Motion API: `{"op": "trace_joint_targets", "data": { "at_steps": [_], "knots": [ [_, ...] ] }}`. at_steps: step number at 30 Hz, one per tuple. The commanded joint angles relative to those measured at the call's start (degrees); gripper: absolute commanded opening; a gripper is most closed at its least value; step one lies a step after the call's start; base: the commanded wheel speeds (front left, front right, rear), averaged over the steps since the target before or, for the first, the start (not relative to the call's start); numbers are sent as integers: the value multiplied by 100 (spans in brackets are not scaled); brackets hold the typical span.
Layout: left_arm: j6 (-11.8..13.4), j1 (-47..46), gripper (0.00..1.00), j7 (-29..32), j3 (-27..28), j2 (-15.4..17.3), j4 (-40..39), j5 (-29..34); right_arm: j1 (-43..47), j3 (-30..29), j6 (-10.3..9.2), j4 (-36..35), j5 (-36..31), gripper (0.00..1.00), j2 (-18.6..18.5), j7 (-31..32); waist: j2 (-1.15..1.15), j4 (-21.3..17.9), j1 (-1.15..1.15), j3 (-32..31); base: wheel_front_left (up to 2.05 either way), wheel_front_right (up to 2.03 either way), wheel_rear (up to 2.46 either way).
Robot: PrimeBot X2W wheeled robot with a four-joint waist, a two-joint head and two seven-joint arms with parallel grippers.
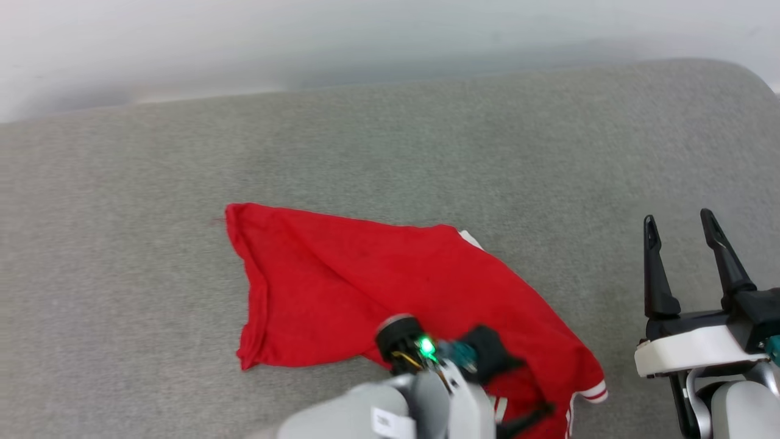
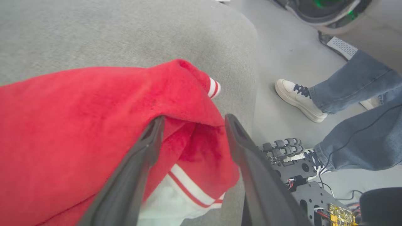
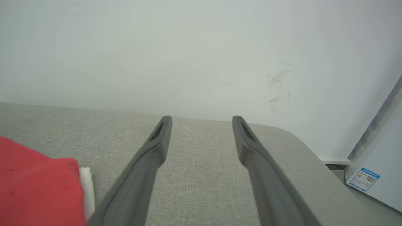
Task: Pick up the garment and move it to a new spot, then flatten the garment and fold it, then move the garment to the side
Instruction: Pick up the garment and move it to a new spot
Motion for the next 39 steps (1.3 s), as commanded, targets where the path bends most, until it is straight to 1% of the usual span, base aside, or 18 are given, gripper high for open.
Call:
{"op": "trace_joint_targets", "data": {
  "at_steps": [1, 4, 6, 9, 11, 15, 18, 22, 23, 25, 28, 30, 32, 35, 37, 39],
  "knots": [
    [7, -130, 100, -250, 64, 68, 74, -112, 95, -7, -4, 9, -49, 100, 14, -11, 0, 158, 0, -147, 0, 0, 0],
    [11, -243, 100, -860, 375, 224, 283, -239, 136, 14, -4, 36, -82, 100, 14, -11, 0, 329, 0, -304, 0, 0, 0],
    [109, -260, 100, -1254, 686, 373, 418, -285, 188, 32, -4, 48, -112, 100, 14, -11, 0, 443, 0, -415, 0, 0, 0],
    [418, -196, 100, -1821, 1193, 639, 544, -361, 260, 45, -4, 75, -140, 100, 14, -11, 0, 589, 0, -559, 0, 0, 0],
    [657, -71, 100, -2051, 1528, 876, 573, -372, 281, 62, -4, 86, -156, 100, 13, -11, 0, 668, 0, -640, 0, 0, 0],
    [1097, 300, 100, -2226, 2263, 1302, 378, -291, 377, 98, -4, 101, -167, 100, 13, -11, 0, 802, 0, -728, 0, 0, 0],
    [1312, 829, 100, -2240, 3015, 1487, -84, -21, 401, 132, -4, 98, -174, 100, 12, -11, 0, 864, 0, -750, 0, 0, 0],
    [1497, 1826, 100, -2232, 3919, 1433, -760, 475, 462, 188, -4, 115, -141, 100, 13, 0, 0, 902, 0, -765, 0, 0, 0],
    [1510, 2081, 100, -2233, 4118, 1394, -882, 603, 474, 207, -4, 123, -129, 100, 13, 1, 0, 904, 0, -769, 0, 0, 0],
    [1552, 2584, 100, -2233, 4467, 1207, -1141, 829, 488, 246, -4, 143, -106, 100, 13, 2, 0, 905, 0, -786, 0, 0, 0],
    [1502, 3140, 100, -2234, 4869, 968, -1376, 1174, 506, 282, -4, 158, -92, 100, 13, 7, 0, 904, 0, -796, 0, 0, 0],
    [1417, 3390, 100, -2234, 5130, 722, -1478, 1309, 517, 292, -4, 164, -78, 100, 13, 22, 0, 920, 0, -780, 0, 0, 0],
    [1254, 3571, 100, -2234, 5255, 595, -1498, 1491, 523, 314, -4, 170, -97, 100, 13, 37, 0, 932, 0, -771, 0, 0, 0],
    [1041, 3645, 100, -2235, 5307, 503, -1416, 1772, 514, 323, -4, 169, -117, 100, 5, 69, 0, 944, 0, -757, 0, 0, 0],
    [937, 3656, 100, -2235, 5390, 405, -1380, 1868, 485, 361, -4, 175, -89, 100, -45, 181, 0, 965, 0, -733, 0, 0, 0],
    [899, 3647, 100, -2235, 5435, 363, -1367, 1907, 448, 417, -4, 163, -48, 100, -95, 271, 0, 979, 0, -713, 0, 0, 0]
  ]
}}
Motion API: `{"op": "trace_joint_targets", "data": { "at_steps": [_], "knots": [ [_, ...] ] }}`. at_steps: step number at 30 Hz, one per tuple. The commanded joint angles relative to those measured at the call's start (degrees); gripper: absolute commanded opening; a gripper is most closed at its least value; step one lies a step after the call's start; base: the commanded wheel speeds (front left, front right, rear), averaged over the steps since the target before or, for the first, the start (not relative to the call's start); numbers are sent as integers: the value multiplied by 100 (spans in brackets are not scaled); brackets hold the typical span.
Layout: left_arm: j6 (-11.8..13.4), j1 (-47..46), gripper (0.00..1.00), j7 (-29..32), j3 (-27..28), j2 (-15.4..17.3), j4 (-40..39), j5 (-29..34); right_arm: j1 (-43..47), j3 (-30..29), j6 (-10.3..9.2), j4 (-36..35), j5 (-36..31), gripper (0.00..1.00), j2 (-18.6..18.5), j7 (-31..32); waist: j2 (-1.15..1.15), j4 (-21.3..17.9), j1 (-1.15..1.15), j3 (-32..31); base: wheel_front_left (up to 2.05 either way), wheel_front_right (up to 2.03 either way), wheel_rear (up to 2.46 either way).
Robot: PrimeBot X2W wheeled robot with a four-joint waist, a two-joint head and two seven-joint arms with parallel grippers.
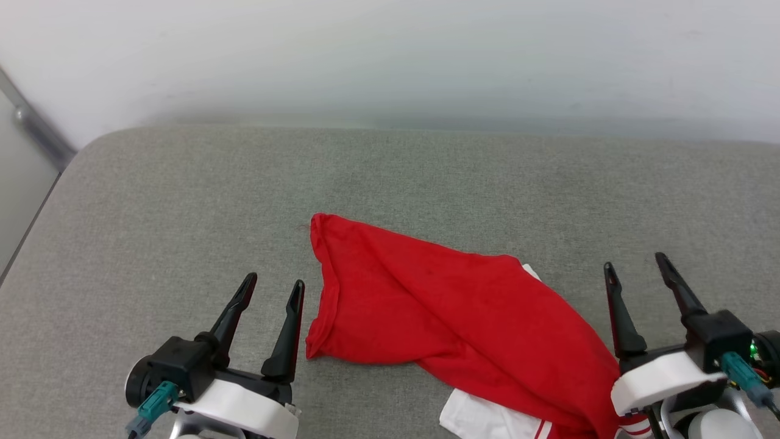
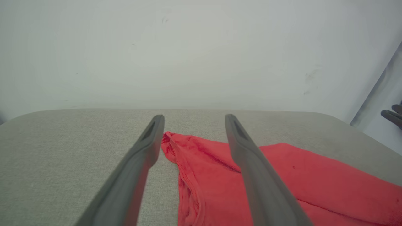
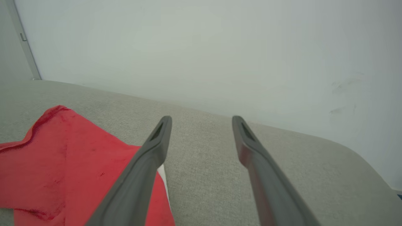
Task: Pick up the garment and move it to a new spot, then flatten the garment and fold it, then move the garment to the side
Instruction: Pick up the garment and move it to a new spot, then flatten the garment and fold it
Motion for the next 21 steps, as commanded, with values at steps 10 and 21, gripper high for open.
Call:
{"op": "trace_joint_targets", "data": {
  "at_steps": [10, 21],
  "knots": [
    [-411, -156, 100, -15, 251, -370, 152, 369, -991, 1330, -3, -304, 1621, 100, -1443, 3293, 0, 277, 0, 418, 0, 0, 0],
    [-732, -500, 100, -14, 305, -780, 417, 648, -2382, 2060, -4, 232, 2787, 100, -2111, 6827, 0, 920, 0, 937, 0, 0, 0]
  ]
}}
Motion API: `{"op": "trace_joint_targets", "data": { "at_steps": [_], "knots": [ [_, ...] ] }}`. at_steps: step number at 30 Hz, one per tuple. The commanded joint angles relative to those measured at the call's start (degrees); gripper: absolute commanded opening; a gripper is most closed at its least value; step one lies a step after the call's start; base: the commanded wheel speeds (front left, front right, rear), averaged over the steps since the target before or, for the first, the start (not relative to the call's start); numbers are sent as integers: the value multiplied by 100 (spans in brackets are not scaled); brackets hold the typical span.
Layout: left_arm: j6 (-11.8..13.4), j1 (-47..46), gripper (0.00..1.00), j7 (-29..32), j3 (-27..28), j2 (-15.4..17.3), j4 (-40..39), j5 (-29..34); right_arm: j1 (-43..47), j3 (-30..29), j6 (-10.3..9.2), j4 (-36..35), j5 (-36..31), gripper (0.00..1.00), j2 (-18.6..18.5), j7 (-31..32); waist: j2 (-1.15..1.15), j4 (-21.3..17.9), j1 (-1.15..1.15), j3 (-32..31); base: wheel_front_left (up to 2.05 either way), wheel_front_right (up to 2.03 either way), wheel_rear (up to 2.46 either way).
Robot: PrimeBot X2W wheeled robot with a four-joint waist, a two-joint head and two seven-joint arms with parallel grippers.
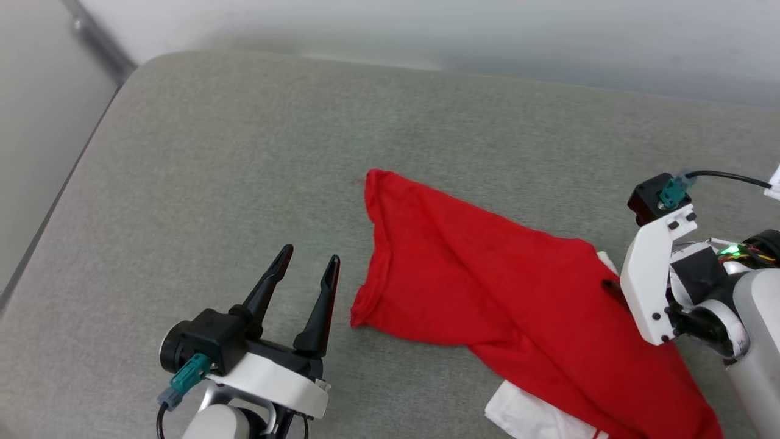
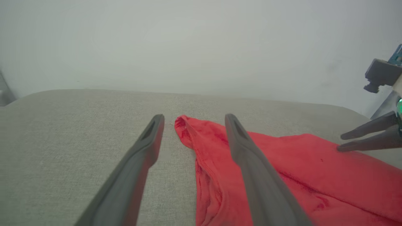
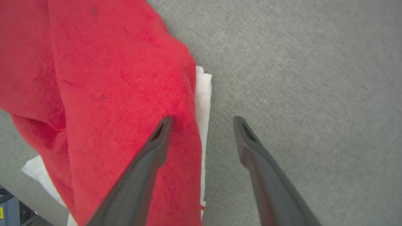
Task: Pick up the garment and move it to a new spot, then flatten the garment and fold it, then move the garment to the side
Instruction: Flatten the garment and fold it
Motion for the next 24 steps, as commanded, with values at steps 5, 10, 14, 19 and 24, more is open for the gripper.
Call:
{"op": "trace_joint_targets", "data": {
  "at_steps": [5, 10, 14, 19, 24],
  "knots": [
    [-80, -129, 100, -15, 94, -126, 67, 95, -253, 235, -3, 401, 192, 100, -87, 357, 0, 426, 0, 263, 0, 0, 0],
    [-124, -167, 100, -15, 111, -235, 116, 154, -230, 544, -3, 753, 166, 100, -261, 290, 0, 634, 0, 361, 0, 0, 0],
    [-152, -177, 100, -15, 85, -278, 134, 201, -187, 667, -3, 1101, 202, 100, -276, 200, 0, 747, 0, 447, 0, 0, 0],
    [-169, -186, 100, -15, 92, -296, 170, 253, -183, 768, -3, 1447, 331, 0, -210, 49, 0, 753, 0, 464, 0, 0, 0],
    [-169, -139, 100, -15, 151, -250, 200, 293, -371, 593, -6, 1576, 442, 0, -240, -388, 0, 557, 0, 309, 0, 0, 0]
  ]
}}
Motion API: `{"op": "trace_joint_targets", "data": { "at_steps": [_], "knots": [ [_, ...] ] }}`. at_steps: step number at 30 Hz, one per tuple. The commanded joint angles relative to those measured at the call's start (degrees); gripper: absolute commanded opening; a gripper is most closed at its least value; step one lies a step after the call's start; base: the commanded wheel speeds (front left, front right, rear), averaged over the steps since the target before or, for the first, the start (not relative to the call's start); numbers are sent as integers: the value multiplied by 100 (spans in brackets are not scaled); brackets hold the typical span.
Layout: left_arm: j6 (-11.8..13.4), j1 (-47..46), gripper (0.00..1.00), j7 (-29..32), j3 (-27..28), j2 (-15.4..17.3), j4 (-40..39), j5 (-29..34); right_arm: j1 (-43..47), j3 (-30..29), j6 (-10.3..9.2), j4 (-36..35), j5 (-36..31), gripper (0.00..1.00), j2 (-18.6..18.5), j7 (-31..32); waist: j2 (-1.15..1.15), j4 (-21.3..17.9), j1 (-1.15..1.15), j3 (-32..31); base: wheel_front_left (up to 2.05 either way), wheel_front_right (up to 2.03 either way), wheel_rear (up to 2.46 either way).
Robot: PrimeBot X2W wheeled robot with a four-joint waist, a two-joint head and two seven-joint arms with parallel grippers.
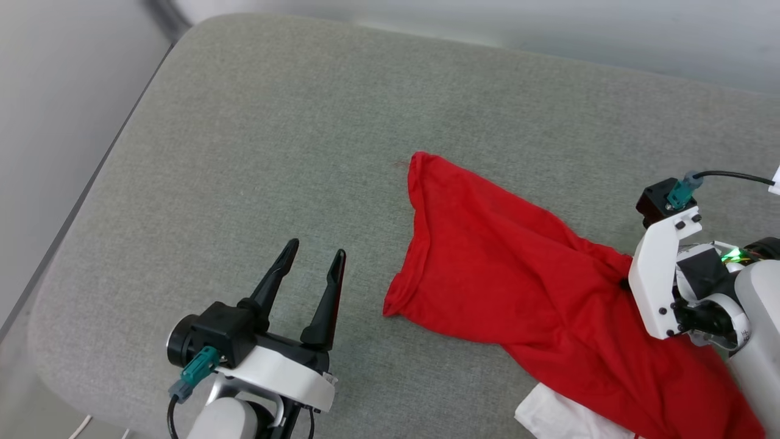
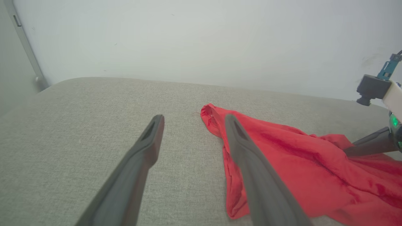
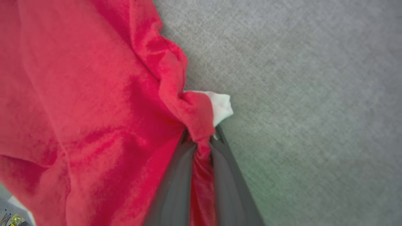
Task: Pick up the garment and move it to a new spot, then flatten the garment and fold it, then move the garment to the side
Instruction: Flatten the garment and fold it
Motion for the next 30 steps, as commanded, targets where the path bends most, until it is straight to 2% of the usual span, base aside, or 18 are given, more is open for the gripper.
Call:
{"op": "trace_joint_targets", "data": {
  "at_steps": [1, 7, 13, 22, 25, 26, 27, 28, 30],
  "knots": [
    [-9, 10, 100, -15, 22, 39, -4, 29, 55, -28, -12, 161, -7, 0, -24, -79, 0, -128, 0, -104, 0, 0, 0],
    [-10, 81, 100, -15, 80, 67, -28, 27, -77, -586, -8, 242, -106, 0, -138, -771, 0, -508, 0, -292, 0, 0, 0],
    [-12, 179, 100, -15, 136, 92, -51, 34, 145, -1555, -8, 501, -437, 0, -233, -1309, 0, -884, 0, -437, 0, 0, 0],
    [-12, 174, 100, -15, 173, 95, -56, 35, 805, -3287, -8, 658, -1246, 0, -205, -1640, 0, -1225, 0, -457, 0, 0, 0],
    [-12, 187, 100, -15, 184, 89, -44, 39, 1064, -3675, -7, 574, -1447, 0, 7, -1752, 0, -1293, 0, -457, 0, 0, 0],
    [-12, 194, 100, -15, 173, 90, -36, 36, 1142, -3761, -8, 522, -1519, 15, 68, -1832, 0, -1314, 0, -457, 0, 0, 0],
    [-12, 200, 100, -15, 169, 93, -28, 34, 1214, -3795, -7, 468, -1586, 75, 126, -1907, 0, -1335, 0, -462, 0, 0, 0],
    [-12, 205, 100, -15, 166, 100, -22, 32, 1281, -3844, -8, 438, -1619, 100, 204, -1957, 0, -1359, 0, -474, 0, 0, 0],
    [-12, 214, 100, -15, 166, 117, -7, 35, 1359, -3843, -7, 321, -1604, 100, 354, -2113, 0, -1412, 0, -513, 0, 0, 0]
  ]
}}
